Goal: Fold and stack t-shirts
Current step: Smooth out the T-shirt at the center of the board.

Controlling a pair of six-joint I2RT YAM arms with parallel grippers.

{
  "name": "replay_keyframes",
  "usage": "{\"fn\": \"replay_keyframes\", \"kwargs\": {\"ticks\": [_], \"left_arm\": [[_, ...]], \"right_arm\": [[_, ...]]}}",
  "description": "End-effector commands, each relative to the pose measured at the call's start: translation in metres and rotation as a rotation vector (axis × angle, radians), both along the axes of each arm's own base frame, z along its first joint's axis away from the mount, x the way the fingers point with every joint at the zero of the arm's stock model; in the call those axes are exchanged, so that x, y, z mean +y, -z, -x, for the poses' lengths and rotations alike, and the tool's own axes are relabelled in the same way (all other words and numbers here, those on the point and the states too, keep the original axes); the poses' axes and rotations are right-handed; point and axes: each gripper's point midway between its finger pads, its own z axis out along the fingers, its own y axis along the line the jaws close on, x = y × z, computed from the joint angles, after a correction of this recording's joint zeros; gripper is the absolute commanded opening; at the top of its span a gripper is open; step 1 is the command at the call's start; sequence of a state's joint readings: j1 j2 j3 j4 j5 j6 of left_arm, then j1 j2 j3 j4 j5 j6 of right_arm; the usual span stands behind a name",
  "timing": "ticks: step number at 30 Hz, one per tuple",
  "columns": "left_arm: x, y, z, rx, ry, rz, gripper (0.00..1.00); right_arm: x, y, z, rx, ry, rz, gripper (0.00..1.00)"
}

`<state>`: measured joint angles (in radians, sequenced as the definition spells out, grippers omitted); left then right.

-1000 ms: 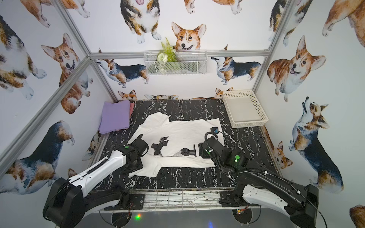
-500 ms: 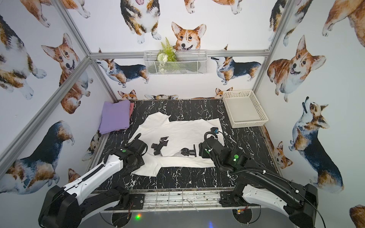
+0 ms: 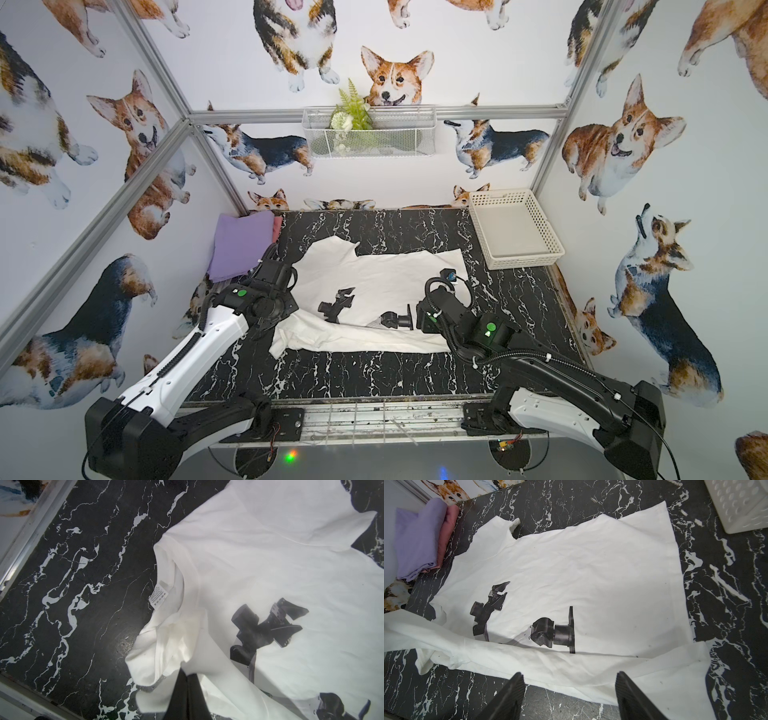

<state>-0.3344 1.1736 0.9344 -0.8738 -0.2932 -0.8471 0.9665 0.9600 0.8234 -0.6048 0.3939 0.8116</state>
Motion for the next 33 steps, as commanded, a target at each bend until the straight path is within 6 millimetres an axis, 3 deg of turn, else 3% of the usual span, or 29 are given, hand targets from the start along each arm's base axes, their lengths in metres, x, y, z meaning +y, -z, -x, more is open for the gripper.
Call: {"fn": "replay_keyframes", "kwargs": {"ticks": [1,5,6,8,11,12,15,18,22,25,28,33], "left_arm": [[-0.002,0.008,-0.034,-0.053,-0.025,0.000,0.00],[-0.002,0.032,-0.055,-0.010,-0.048,-0.006,0.00],[-0.002,0.036,-0.059,-0.008,-0.053,-0.006,0.13],[0.005,0.042,-0.067,-0.024,-0.087,-0.013,0.30],[0.015,0.039,-0.074,-0.035,-0.137,-0.014,0.93],[0.017,0.034,-0.075,-0.034,-0.138,-0.029,1.00],[0.013,0.029,-0.068,-0.027,-0.100,-0.010,1.00],[-0.012,0.030,-0.046,-0.013,0.024,0.063,1.00],[-0.029,0.058,0.008,0.038,0.059,0.136,0.90],[-0.018,0.072,0.036,0.066,0.027,0.116,0.63],[-0.005,0.078,0.050,0.102,0.000,0.063,0.60],[0.008,0.078,0.052,0.132,-0.004,-0.027,0.63]], "right_arm": [[0.003,-0.004,-0.004,-0.012,0.015,-0.020,0.72],[0.004,-0.002,-0.005,-0.005,0.013,-0.007,0.72],[0.004,0.000,-0.005,-0.004,0.012,-0.007,0.72],[0.006,0.001,-0.005,-0.002,0.011,-0.012,0.72],[0.006,0.002,-0.005,0.003,0.012,-0.012,0.72],[0.006,0.002,-0.005,0.002,0.012,-0.013,0.72],[0.006,0.004,-0.005,0.003,0.012,-0.010,0.72],[0.006,0.009,-0.006,0.006,0.019,-0.004,0.72],[0.007,0.013,-0.006,0.016,0.021,-0.008,0.72],[0.007,0.014,-0.007,0.021,0.020,-0.010,0.73],[0.006,0.012,-0.008,0.018,0.019,-0.018,0.73],[0.005,0.010,-0.009,0.019,0.020,-0.026,0.73]]}}
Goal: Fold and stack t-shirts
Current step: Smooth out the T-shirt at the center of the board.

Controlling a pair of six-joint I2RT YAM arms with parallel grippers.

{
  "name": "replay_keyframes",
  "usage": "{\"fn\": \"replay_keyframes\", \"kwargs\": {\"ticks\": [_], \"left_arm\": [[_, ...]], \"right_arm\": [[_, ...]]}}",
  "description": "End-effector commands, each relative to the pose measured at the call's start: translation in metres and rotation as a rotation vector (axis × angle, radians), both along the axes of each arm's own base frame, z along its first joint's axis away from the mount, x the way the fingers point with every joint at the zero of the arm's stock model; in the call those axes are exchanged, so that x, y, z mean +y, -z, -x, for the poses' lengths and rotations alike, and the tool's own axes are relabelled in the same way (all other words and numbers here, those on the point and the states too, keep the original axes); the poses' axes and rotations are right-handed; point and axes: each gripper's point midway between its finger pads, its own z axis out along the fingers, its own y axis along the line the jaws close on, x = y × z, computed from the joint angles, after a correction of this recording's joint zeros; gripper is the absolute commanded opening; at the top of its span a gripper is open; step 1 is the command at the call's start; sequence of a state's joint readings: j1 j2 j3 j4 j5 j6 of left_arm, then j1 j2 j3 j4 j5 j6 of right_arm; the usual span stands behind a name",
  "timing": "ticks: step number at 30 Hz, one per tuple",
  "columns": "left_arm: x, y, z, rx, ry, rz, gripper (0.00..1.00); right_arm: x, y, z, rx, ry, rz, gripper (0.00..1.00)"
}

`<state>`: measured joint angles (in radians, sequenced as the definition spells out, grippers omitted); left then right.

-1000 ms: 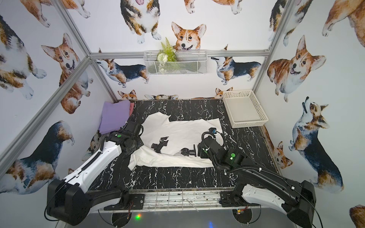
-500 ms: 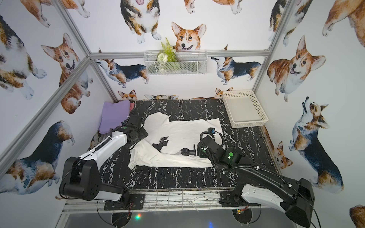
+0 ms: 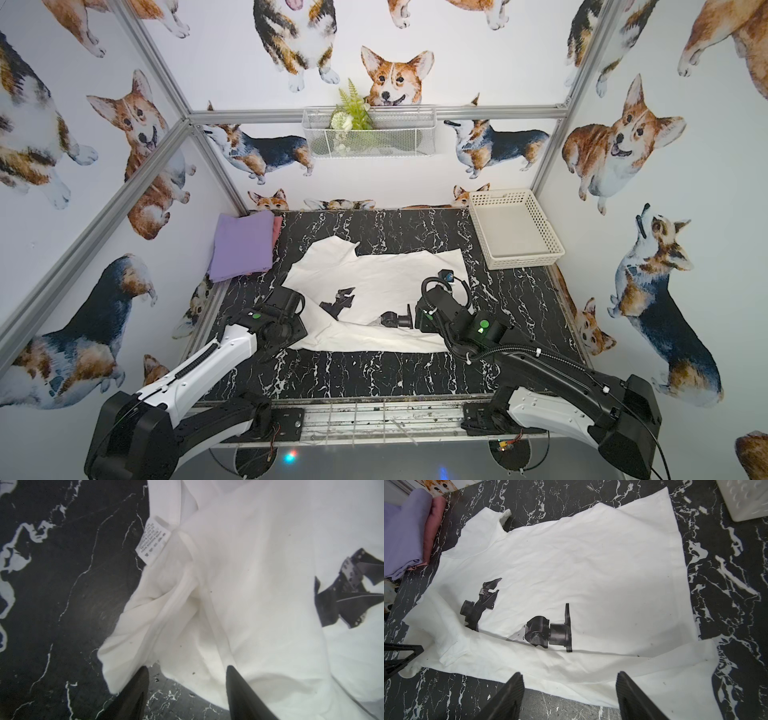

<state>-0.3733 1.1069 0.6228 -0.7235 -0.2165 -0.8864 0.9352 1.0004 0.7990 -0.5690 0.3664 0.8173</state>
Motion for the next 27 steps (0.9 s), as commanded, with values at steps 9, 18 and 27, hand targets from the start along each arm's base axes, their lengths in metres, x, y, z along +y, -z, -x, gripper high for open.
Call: {"fn": "replay_keyframes", "kwargs": {"ticks": [9,18,27], "left_arm": [[0.039,-0.002,0.010,0.121,-0.009,-0.246,0.63],[0.038,0.009,0.008,0.112,-0.005,-0.236,0.42],[0.036,0.002,-0.006,0.143,0.037,-0.261,0.00]], "right_arm": [[0.001,-0.005,-0.002,-0.014,0.014,-0.035,0.73],[-0.001,-0.009,-0.002,-0.024,0.022,-0.038,0.73],[-0.005,-0.008,0.001,-0.017,0.028,-0.037,0.73]]}}
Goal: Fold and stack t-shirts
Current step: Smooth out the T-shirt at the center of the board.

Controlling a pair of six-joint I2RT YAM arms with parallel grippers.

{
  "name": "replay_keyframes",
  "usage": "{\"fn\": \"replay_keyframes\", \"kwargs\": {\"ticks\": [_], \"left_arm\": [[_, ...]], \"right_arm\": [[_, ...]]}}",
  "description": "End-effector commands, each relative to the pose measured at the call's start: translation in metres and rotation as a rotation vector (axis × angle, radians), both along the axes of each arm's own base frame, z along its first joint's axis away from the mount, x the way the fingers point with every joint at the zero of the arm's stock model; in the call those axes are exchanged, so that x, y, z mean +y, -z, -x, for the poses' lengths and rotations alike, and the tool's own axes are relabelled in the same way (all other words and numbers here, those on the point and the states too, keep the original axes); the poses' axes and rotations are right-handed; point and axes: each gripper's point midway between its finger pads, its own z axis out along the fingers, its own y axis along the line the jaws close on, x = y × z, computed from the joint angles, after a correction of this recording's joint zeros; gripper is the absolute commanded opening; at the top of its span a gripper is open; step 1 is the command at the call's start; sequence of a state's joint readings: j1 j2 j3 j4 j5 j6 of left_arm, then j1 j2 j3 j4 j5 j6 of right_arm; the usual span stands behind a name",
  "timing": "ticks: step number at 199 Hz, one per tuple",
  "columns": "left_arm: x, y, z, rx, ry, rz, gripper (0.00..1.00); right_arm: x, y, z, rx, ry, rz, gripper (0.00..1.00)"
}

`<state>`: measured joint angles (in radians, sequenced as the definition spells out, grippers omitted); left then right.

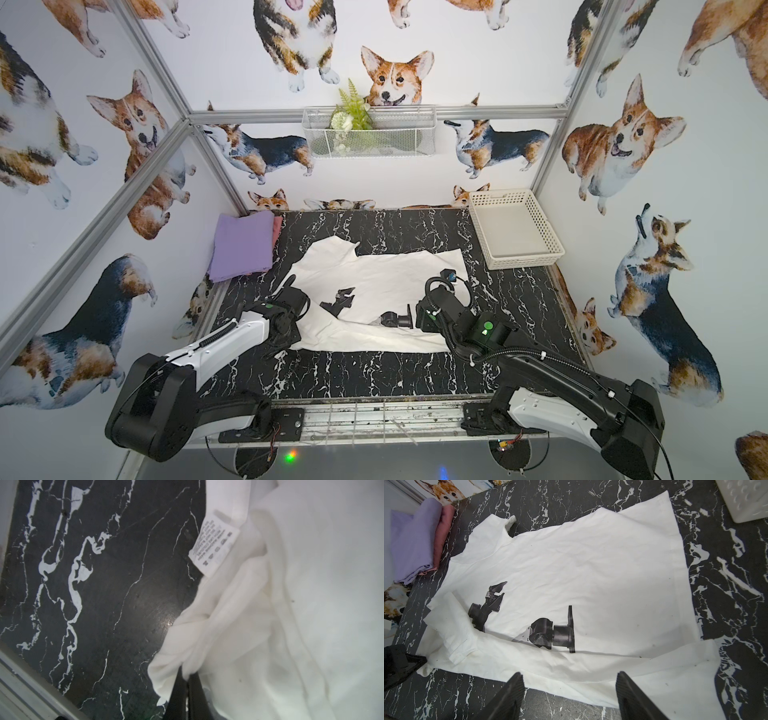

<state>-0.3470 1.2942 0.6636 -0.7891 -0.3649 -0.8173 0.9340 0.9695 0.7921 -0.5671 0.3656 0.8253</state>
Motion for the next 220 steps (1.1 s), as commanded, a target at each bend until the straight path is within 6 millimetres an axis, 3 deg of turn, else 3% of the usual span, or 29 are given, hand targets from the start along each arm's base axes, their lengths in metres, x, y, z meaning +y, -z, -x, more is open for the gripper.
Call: {"fn": "replay_keyframes", "kwargs": {"ticks": [1,33,46,95,110,120,126,145,166,192,220], "left_arm": [[0.005,-0.030,-0.017,-0.023,0.049,-0.057,0.00],[0.026,-0.102,-0.045,-0.041,0.123,-0.249,0.00],[0.036,-0.116,-0.051,-0.021,0.142,-0.324,0.00],[0.042,-0.098,-0.046,0.043,0.146,-0.274,0.00],[0.043,-0.096,-0.043,0.058,0.129,-0.255,0.39],[0.043,-0.094,-0.040,0.061,0.108,-0.219,0.73],[0.041,-0.092,-0.038,0.061,0.096,-0.178,0.79],[0.031,-0.089,-0.035,0.032,0.077,-0.059,0.81],[0.033,-0.097,-0.034,-0.016,0.064,-0.048,0.80],[0.032,-0.094,-0.039,-0.025,0.068,-0.025,0.79],[0.016,-0.090,-0.055,-0.058,0.104,0.059,0.77]], "right_arm": [[-0.004,-0.002,0.000,-0.005,0.022,-0.006,0.73],[-0.007,0.000,0.000,-0.007,0.030,-0.002,0.73],[-0.006,0.000,0.000,-0.007,0.030,-0.003,0.73],[-0.008,-0.002,-0.001,-0.008,0.038,0.005,0.74],[-0.011,-0.003,0.000,-0.015,0.043,0.003,0.73],[-0.011,-0.004,-0.001,-0.018,0.044,-0.001,0.74],[-0.012,-0.004,-0.001,-0.018,0.045,0.003,0.74],[-0.010,-0.003,-0.001,-0.014,0.043,0.005,0.74],[-0.015,0.006,-0.002,0.015,0.067,0.036,0.74],[-0.017,0.031,-0.003,0.105,0.085,0.049,0.74],[-0.028,0.058,-0.006,0.216,0.118,0.050,0.74]]}}
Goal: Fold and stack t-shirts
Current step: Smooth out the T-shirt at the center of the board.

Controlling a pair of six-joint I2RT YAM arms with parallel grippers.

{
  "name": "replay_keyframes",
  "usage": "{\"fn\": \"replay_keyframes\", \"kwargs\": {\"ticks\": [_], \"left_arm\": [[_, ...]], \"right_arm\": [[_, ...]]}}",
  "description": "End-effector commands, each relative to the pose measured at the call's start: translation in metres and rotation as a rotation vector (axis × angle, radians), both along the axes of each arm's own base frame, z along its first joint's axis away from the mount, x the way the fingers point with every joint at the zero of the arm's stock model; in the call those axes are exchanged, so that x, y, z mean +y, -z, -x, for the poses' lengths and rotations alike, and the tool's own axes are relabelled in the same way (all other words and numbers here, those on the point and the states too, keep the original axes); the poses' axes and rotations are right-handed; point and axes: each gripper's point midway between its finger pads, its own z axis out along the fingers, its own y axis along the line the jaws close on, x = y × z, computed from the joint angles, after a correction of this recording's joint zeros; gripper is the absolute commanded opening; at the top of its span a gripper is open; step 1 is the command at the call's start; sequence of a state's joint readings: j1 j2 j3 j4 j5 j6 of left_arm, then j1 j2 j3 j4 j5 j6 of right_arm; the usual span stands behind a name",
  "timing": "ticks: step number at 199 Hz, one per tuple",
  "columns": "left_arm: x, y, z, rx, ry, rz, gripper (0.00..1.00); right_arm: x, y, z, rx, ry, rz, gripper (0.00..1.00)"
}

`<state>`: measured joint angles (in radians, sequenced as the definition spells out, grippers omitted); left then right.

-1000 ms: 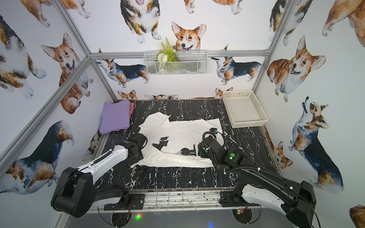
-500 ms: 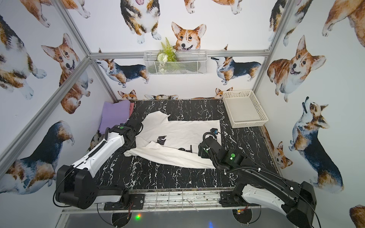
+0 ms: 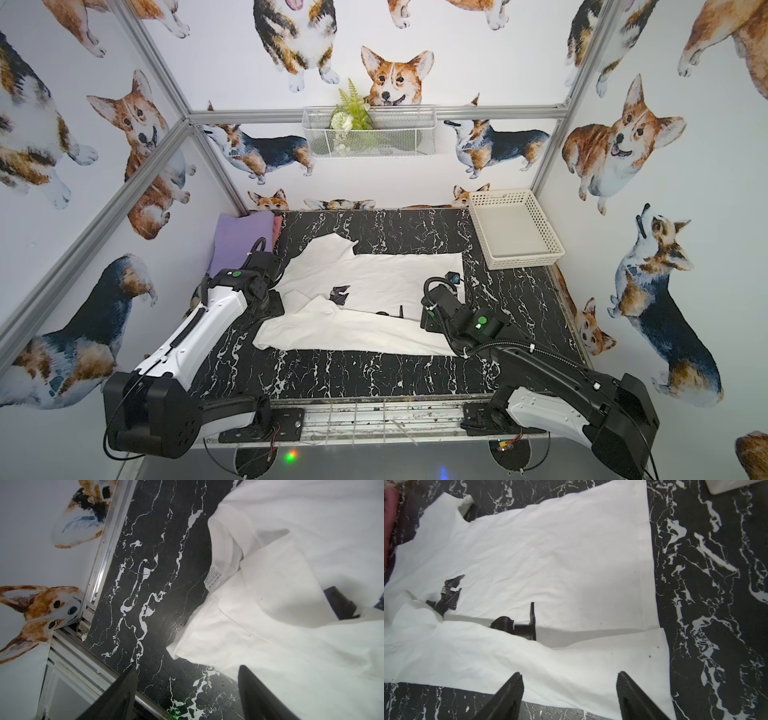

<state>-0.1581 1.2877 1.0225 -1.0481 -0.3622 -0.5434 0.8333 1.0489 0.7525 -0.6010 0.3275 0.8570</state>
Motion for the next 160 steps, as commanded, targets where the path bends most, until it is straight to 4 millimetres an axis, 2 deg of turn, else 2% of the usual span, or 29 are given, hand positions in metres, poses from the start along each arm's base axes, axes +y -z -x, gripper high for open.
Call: {"fn": "replay_keyframes", "kwargs": {"ticks": [1,19,32,43,56,65,82,119,138,160], "left_arm": [[-0.016,0.002,-0.016,-0.043,0.042,0.089,0.77],[-0.030,0.002,-0.028,-0.094,0.059,0.170,0.70],[-0.046,0.006,-0.036,-0.115,0.088,0.261,0.57],[-0.059,0.010,-0.042,-0.131,0.109,0.331,0.52],[-0.068,0.014,-0.048,-0.139,0.099,0.383,0.52],[-0.076,0.016,-0.053,-0.147,0.107,0.422,0.57],[-0.091,0.018,-0.061,-0.166,0.113,0.506,0.62],[-0.132,0.022,-0.084,-0.206,0.141,0.744,0.61],[-0.139,0.031,-0.088,-0.176,0.144,0.751,0.60],[-0.134,0.045,-0.087,-0.141,0.131,0.712,0.58]], "right_arm": [[-0.003,0.016,0.001,0.091,0.024,-0.031,0.74],[-0.014,0.032,-0.002,0.199,0.056,-0.032,0.74],[-0.007,0.037,-0.004,0.243,0.024,-0.062,0.73],[0.005,0.038,-0.006,0.267,-0.022,-0.088,0.73],[0.023,0.036,-0.011,0.287,-0.080,-0.122,0.73],[0.028,0.036,-0.016,0.297,-0.091,-0.121,0.74],[0.033,0.035,-0.023,0.312,-0.093,-0.102,0.74],[0.037,0.033,-0.022,0.310,-0.093,-0.114,0.74],[0.032,0.033,-0.017,0.308,-0.083,-0.112,0.73],[0.027,0.032,-0.012,0.300,-0.068,-0.113,0.74]]}}
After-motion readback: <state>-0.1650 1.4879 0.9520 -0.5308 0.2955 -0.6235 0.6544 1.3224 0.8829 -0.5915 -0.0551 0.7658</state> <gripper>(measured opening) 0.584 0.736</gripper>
